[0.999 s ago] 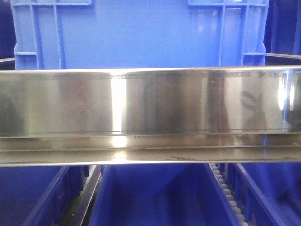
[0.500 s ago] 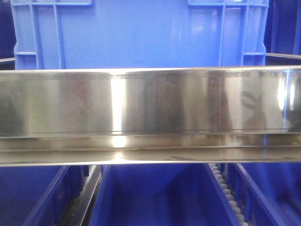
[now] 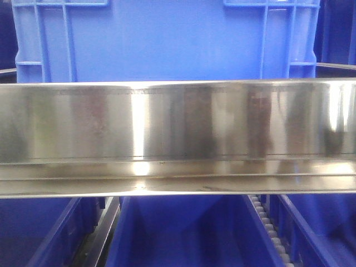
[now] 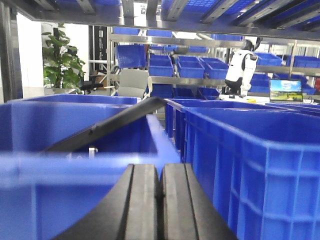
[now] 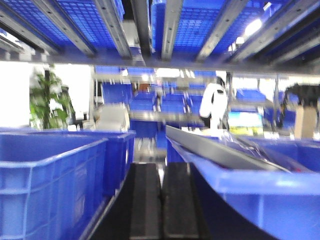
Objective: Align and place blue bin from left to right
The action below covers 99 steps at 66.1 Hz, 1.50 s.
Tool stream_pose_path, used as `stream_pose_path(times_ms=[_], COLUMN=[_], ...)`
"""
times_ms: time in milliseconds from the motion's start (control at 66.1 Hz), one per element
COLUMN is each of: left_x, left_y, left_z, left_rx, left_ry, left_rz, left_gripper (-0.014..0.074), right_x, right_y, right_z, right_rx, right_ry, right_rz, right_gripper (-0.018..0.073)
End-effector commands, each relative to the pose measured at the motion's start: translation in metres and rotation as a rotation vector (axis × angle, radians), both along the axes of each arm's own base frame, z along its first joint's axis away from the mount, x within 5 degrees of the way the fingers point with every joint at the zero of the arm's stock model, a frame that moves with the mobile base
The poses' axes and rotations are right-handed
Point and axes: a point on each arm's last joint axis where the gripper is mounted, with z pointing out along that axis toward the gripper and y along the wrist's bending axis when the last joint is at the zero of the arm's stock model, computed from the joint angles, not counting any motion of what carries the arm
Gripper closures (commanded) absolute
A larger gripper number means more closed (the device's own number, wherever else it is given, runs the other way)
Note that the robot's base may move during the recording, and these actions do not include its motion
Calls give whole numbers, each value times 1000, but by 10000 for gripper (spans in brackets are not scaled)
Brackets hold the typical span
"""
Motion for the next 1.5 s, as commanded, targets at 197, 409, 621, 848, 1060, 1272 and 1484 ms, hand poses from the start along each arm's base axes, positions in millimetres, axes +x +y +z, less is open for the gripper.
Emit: stream_pose_path(times_ms=[197,409,621,848,1060,1272,1484], left_x=[36,60,76,125,186,253,302], left_y=[-2,-4,-6,-16,-40,-66,-84], left_z=[65,80,82,99,121,127,130], left_rx=[-5,-6,-53,-108,-37,-16,31], left_ry=[151,104,123,334,416,543,657], left_rz=[-5,-8,-27,-85,-161,-177,-44], left_gripper=[707,707,707,707,707,707,707], right_x=[28,52,62,115,180,227,266], right_y=[5,10,12,24,40,77,116], right_z=[52,75,82,106,119,120,116], right_rx=[-48,-44,-19,-42,-75,-113,-98], right_ry=[254,232,209,427,575,693,783], right_rz=[-7,-6,5,20,34,126,161], right_gripper=[629,629,629,629,629,626,626])
